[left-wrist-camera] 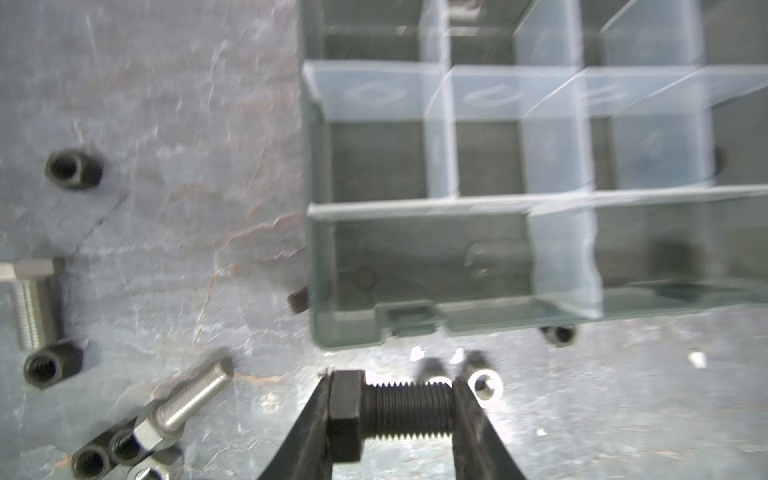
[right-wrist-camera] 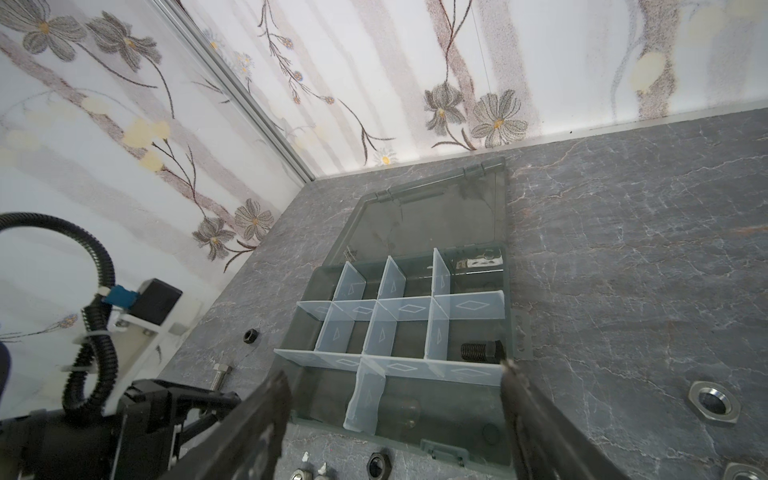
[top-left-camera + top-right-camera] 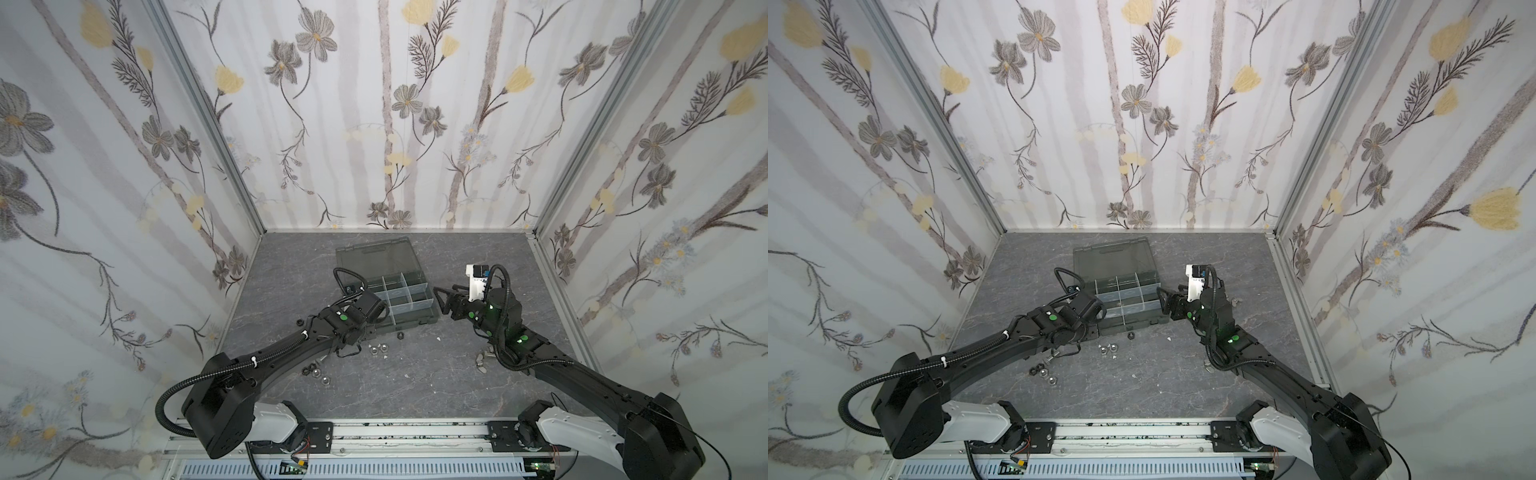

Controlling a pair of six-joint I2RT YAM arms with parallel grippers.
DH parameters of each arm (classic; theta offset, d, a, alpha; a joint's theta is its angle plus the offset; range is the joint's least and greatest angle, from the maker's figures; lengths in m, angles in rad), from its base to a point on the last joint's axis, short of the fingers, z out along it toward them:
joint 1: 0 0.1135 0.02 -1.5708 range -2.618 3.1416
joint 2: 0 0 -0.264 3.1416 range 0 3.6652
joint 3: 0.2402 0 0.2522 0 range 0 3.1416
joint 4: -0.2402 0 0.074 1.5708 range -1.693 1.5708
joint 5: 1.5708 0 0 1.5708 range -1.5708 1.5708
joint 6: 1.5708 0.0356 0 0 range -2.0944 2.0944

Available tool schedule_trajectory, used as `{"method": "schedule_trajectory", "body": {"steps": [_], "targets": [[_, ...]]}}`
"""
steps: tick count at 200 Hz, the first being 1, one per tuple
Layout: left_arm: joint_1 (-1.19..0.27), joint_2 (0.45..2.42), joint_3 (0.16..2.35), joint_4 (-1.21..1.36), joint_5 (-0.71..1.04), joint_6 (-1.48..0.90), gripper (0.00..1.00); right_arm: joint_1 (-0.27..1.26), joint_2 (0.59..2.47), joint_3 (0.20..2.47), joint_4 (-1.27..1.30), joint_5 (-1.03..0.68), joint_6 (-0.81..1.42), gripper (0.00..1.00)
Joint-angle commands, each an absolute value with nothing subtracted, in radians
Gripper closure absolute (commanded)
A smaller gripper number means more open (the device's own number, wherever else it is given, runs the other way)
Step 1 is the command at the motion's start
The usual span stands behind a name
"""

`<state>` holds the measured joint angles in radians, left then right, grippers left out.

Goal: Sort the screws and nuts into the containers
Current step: 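Carry the black bolt over the box and release it into a compartment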

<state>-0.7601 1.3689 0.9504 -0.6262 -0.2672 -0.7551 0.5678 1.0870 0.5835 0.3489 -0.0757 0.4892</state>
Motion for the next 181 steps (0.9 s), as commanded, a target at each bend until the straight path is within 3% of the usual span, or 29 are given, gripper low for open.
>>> {"method": "schedule_trajectory", "body": {"steps": [1, 91, 181], "targets": [[-0.758, 1.428, 1.038, -0.619, -0.267, -0.695, 0.64, 0.559, 1.074, 0.574, 0.344, -0.081, 0.511, 0.20], [-0.768, 1.810, 1.453, -0.492, -0.143, -0.596, 0.65, 0.385, 0.898, 0.463, 0.198, -0.260, 0.601, 0.20], [-0.793, 2.107, 1.759, -0.535, -0.110, -0.544, 0.66, 0.377, 0.855, 0.441, 0.163, -0.311, 0.613, 0.20]]}}
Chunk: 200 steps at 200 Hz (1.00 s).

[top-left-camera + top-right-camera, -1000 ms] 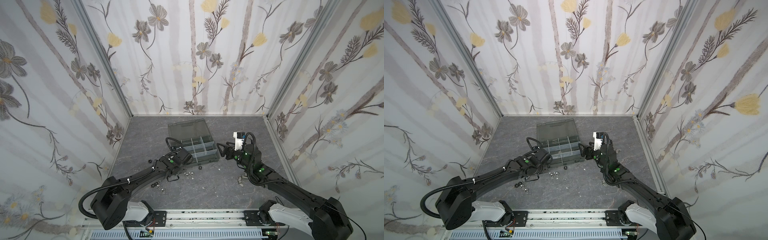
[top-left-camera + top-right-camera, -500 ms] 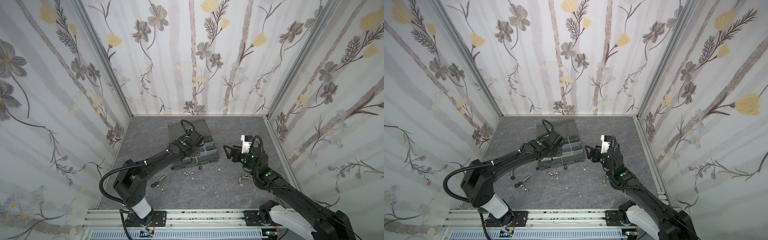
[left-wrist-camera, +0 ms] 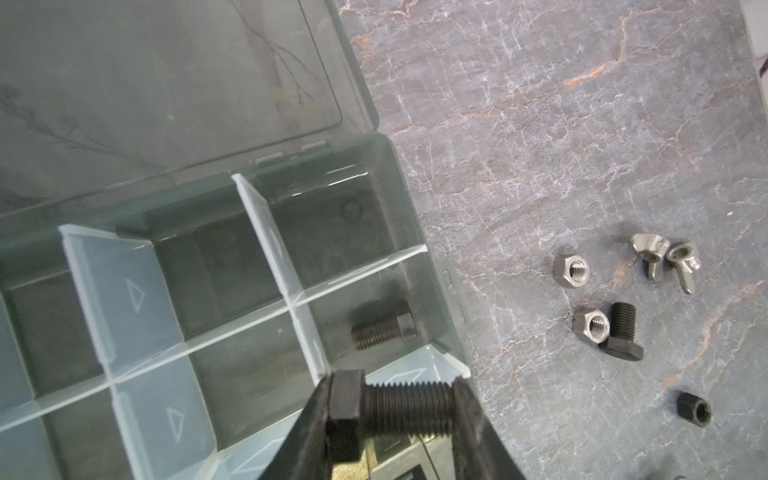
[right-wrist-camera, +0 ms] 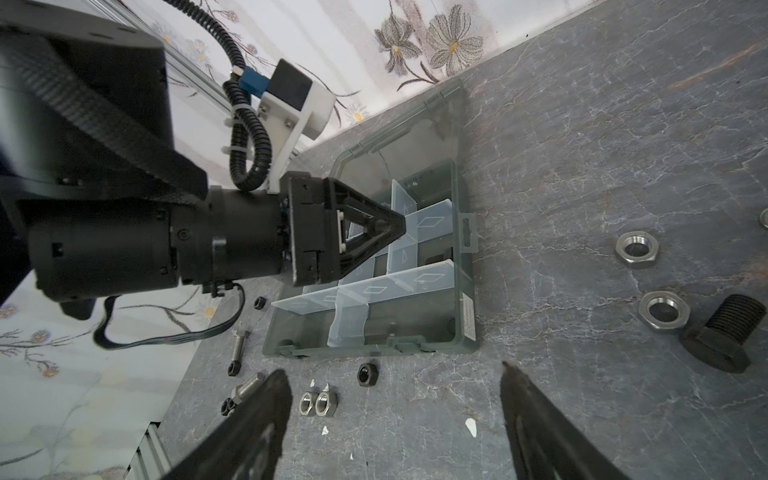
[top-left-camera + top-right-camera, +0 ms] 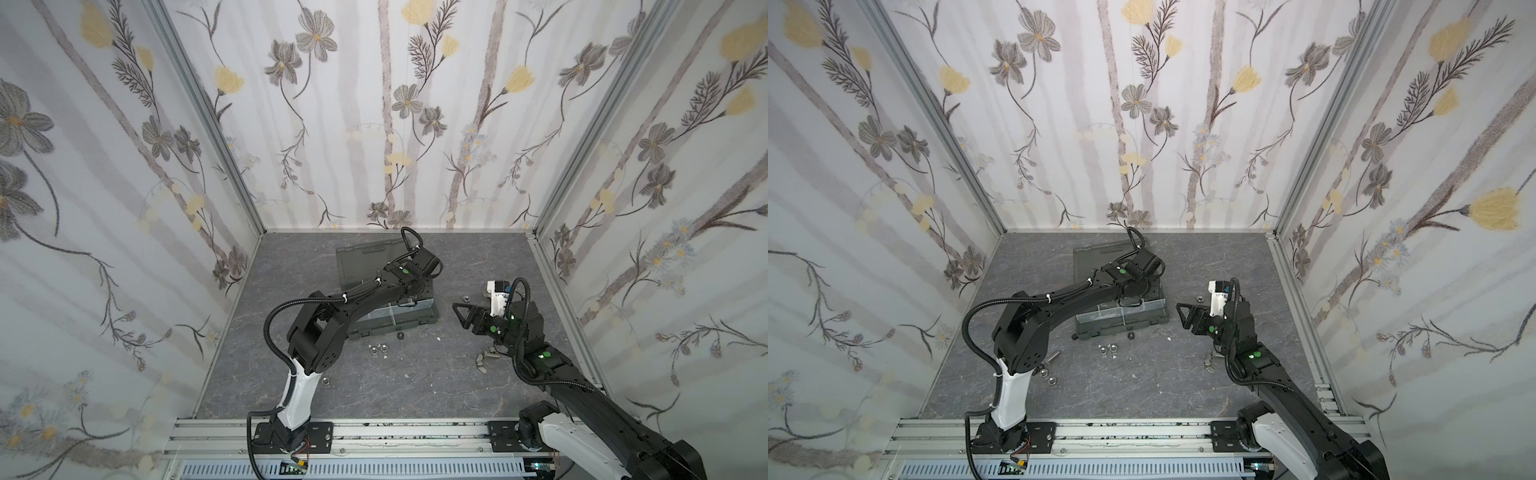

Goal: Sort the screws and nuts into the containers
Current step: 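Carry the black bolt over the box and release it into a compartment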

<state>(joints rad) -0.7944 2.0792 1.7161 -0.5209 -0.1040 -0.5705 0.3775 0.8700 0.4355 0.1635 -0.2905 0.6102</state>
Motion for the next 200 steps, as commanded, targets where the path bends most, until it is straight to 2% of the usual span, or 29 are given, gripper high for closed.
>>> {"method": "schedule_trajectory", "body": {"steps": [1, 77, 95, 137, 168, 200], "targets": [[-0.793, 2.108, 1.761, -0.535, -0.110, -0.543, 0.66, 0.377, 0.855, 0.441, 0.163, -0.311, 0.613, 0.20], [-0.792, 2.163, 1.770, -0.535, -0.107, -0.540, 0.64, 0.376, 0.820, 0.428, 0.147, -0.305, 0.614, 0.19], [-0.792, 2.164, 1.770, -0.536, -0.113, -0.543, 0.56, 0.377, 0.813, 0.429, 0.140, -0.294, 0.606, 0.19], [-0.792, 2.140, 1.778, -0.538, -0.128, -0.541, 0.30, 0.375, 0.829, 0.437, 0.114, -0.262, 0.579, 0.20], [-0.789, 2.106, 1.782, -0.548, -0.136, -0.534, 0.25, 0.376, 0.821, 0.467, 0.036, -0.192, 0.538, 0.20], [-0.789, 1.990, 1.705, -0.509, -0.146, -0.532, 0.20, 0.373, 0.848, 0.486, -0.012, -0.108, 0.505, 0.21]]}}
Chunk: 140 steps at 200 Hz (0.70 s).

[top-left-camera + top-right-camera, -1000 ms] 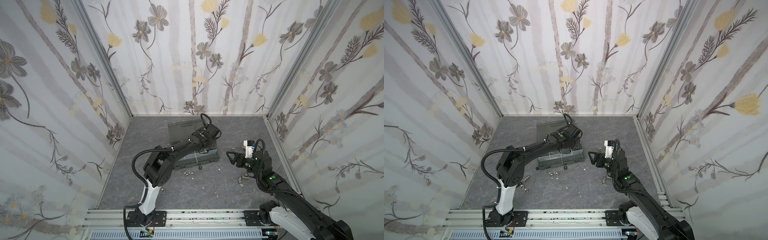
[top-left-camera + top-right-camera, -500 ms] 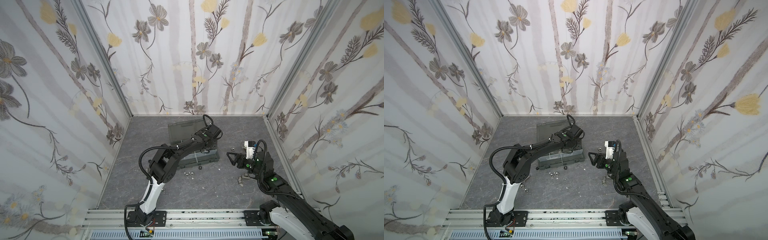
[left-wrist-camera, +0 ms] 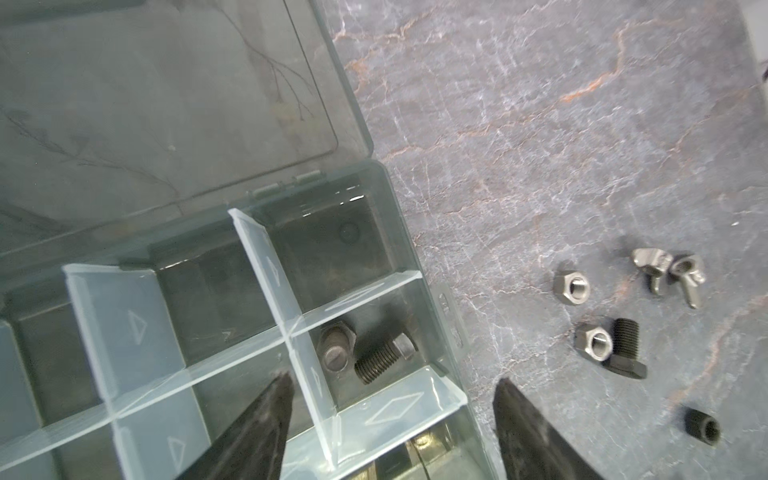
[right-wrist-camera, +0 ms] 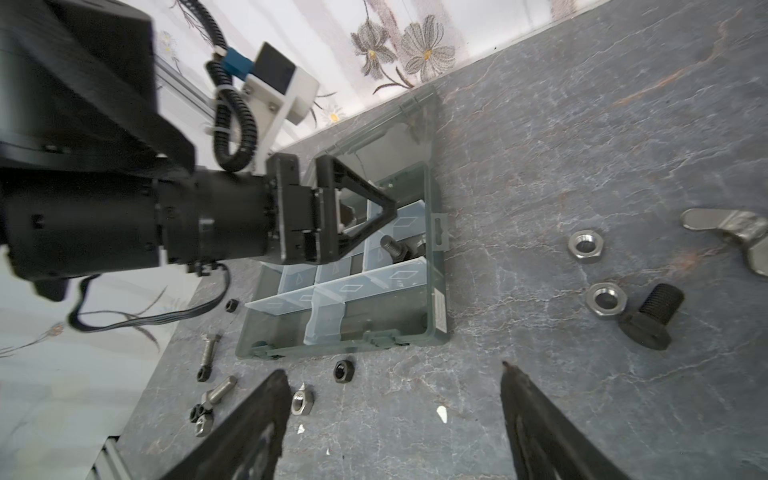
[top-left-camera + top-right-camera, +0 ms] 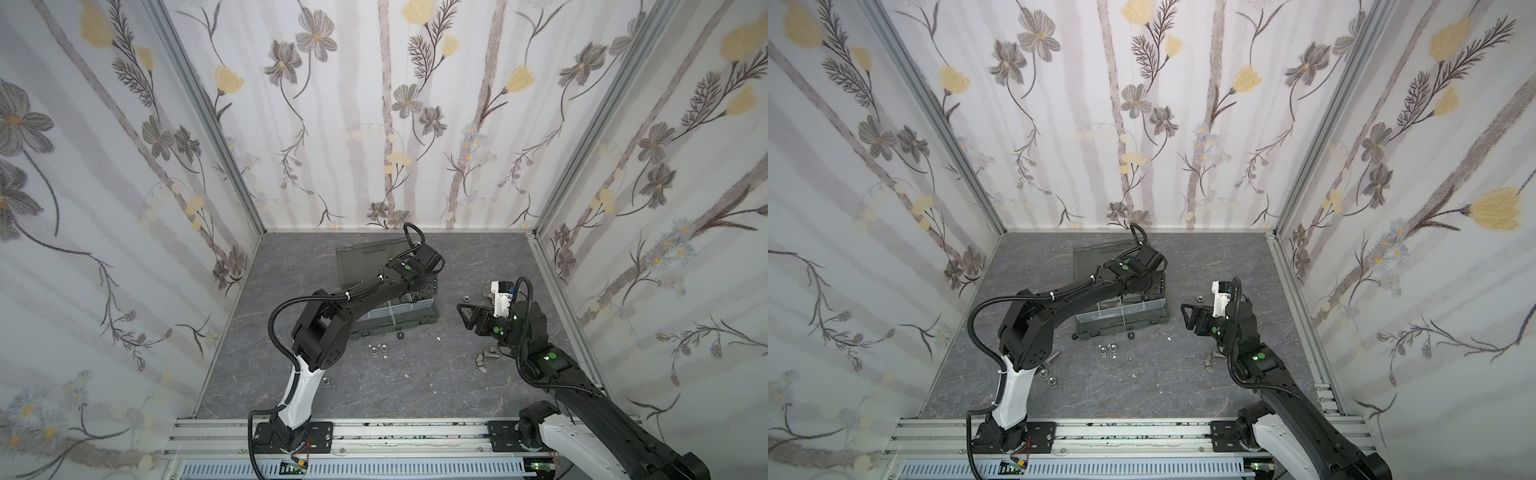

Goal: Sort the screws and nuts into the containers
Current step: 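Carry the black bolt over the box and release it into a compartment, then withdraw left gripper while right gripper moves to black bolt near wing nuts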

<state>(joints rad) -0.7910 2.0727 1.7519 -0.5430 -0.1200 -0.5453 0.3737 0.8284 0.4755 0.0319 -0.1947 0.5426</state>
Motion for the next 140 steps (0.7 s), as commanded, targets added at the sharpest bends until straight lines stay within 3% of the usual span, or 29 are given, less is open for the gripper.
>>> {"method": "schedule_trajectory", "body": {"steps": [1, 56, 140], "targets": [[-0.789, 1.987, 1.702, -0.508, -0.146, -0.532, 0.20, 0.373, 0.849, 0.486, -0.012, -0.106, 0.505, 0.21], [-0.792, 1.724, 1.418, -0.389, -0.138, -0.535, 0.13, 0.356, 0.957, 0.486, 0.017, -0.011, 0.479, 0.22], [-0.792, 1.339, 1.035, -0.282, -0.135, -0.606, 0.08, 0.254, 1.096, 0.402, 0.179, 0.002, 0.614, 0.40]]}}
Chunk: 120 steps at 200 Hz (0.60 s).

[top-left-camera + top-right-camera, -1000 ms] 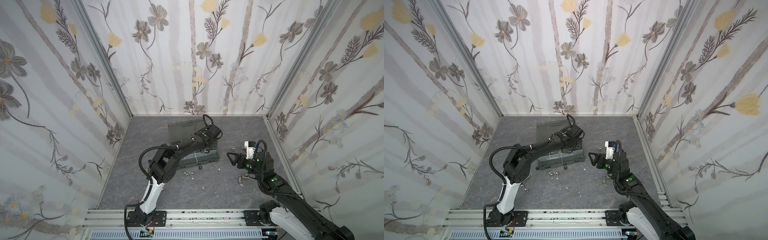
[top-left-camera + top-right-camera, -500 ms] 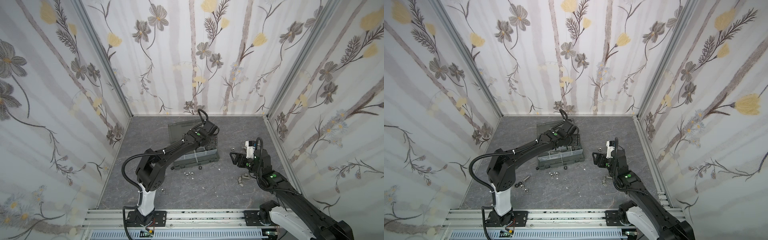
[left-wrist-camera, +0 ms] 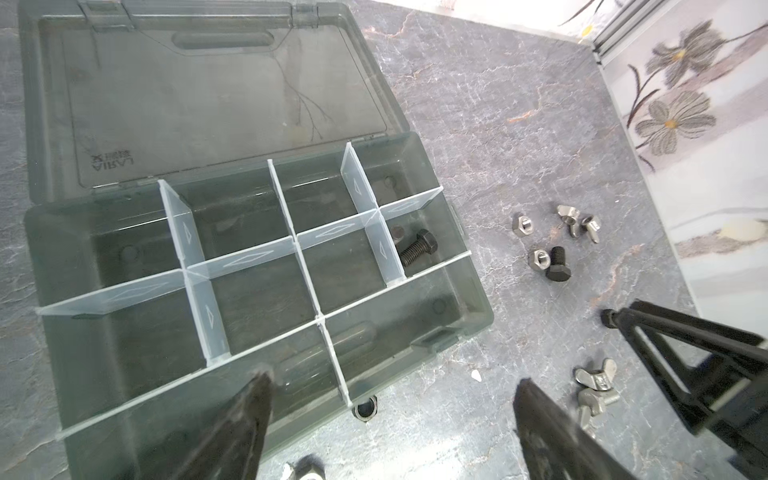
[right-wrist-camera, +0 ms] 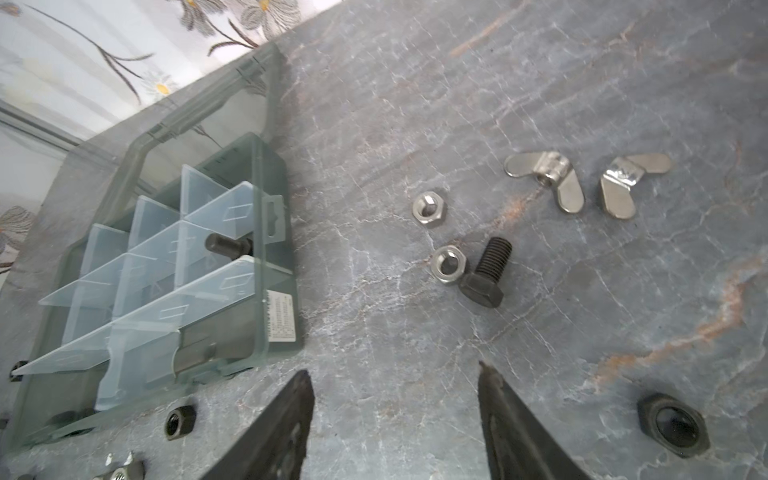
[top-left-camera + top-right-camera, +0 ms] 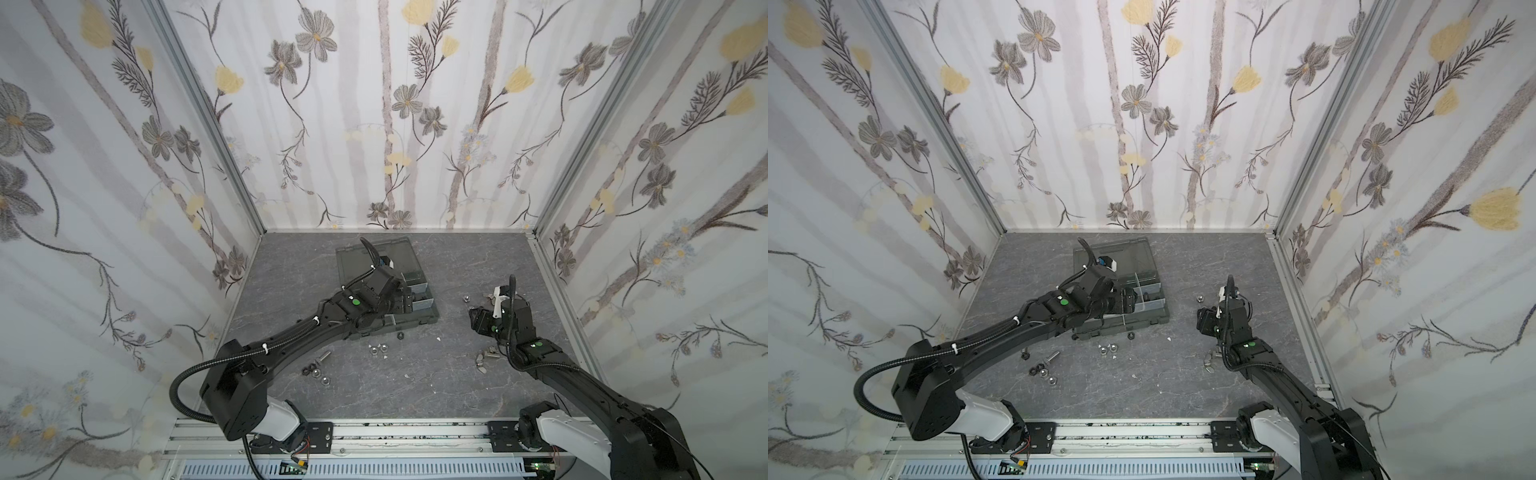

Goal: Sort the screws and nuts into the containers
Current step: 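Withdraw left gripper while right gripper moves to black bolt near wing nuts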

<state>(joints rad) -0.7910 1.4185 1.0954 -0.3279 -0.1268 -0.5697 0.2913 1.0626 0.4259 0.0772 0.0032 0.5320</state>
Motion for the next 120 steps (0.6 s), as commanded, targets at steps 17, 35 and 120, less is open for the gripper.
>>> {"method": "schedule_trajectory", "body": {"steps": [17, 35, 120], "targets": [[-0.792, 1.264, 0.972, -0.279, -0.155, -0.616, 0.07, 0.216, 1.139, 0.402, 0.212, -0.016, 0.635, 0.43], [-0.792, 1.181, 0.921, -0.283, -0.174, -0.622, 0.05, 0.189, 1.195, 0.427, 0.219, -0.024, 0.636, 0.44], [-0.792, 0.960, 0.831, -0.372, -0.205, -0.624, 0.03, 0.161, 1.461, 0.675, 0.048, 0.059, 0.576, 0.51]]}}
